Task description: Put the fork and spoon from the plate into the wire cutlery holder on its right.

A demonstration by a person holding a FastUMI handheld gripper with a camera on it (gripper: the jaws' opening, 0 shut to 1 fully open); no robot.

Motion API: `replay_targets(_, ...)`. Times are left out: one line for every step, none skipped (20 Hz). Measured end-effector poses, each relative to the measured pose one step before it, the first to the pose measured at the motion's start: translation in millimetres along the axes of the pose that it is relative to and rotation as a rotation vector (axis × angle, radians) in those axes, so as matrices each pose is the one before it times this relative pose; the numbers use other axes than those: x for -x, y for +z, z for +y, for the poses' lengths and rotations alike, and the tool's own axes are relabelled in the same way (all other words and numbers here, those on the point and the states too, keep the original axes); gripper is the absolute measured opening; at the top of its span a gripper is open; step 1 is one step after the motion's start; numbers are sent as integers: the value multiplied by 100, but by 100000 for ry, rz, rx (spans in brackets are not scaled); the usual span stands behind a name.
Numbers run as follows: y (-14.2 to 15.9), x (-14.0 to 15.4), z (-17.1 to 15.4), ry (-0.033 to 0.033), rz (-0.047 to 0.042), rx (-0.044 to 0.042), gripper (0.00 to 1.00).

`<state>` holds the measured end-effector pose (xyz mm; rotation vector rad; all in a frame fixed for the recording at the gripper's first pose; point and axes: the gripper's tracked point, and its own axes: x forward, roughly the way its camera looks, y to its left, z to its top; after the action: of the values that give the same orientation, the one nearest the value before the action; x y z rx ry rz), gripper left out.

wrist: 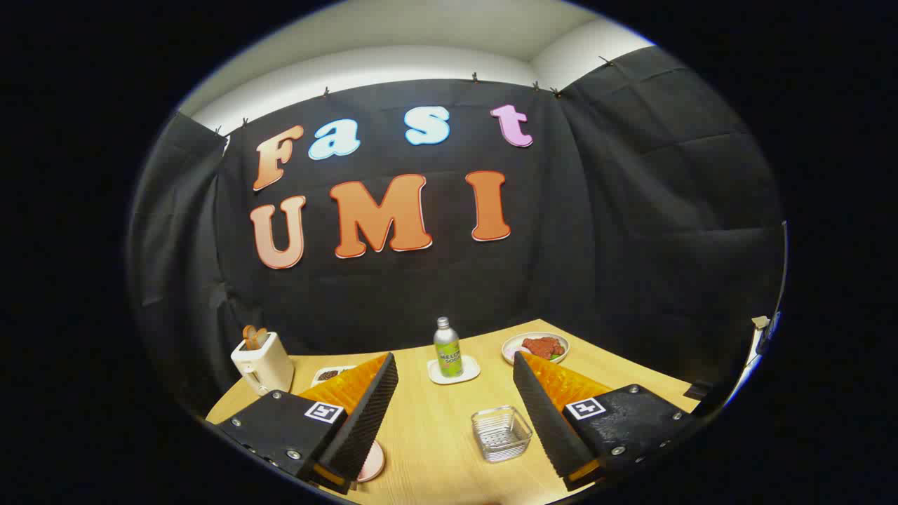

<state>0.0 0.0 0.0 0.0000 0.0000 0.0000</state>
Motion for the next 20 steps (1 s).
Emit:
replay_targets(-432,-93,623,486,1875,1461,99)
replay_targets(-501,38,710,892,2322,1112,99)
replay_targets(-374,-15,896,1436,1979,329,99)
replay_targets(-149,118,908,1694,893,42,99)
replay_targets(-254,-38,805,1429,816,163,99)
replay_targets(-559,-124,618,1313,1159,663,99)
replay_targets(-683,-40,444,429,1473,643,99)
replay_targets(-397,-66,497,757,1086,330,99)
replay_targets(-300,-55,469,739,265,78,99)
replay_targets(-85,-105,480,734,-75,131,99)
replay_targets(-201,-140,356,513,167,278,99)
replay_targets(-340,-130,312,168,497,439,99)
replay_targets(-291,-74,348,370,605,625,99)
replay_targets(-424,-94,370,454,528,813,99)
replay_targets(-300,-85,551,878,674,914,99)
replay_targets(-376,-117,577,1208,400,794,99)
replay_targets(-395,-140,670,1371,716,800,99)
replay_targets(-593,-147,647,1032,1228,886,99)
replay_targets(-615,-179,586,849,1329,939,99)
replay_targets(-580,-215,632,1038,1348,1099,99)
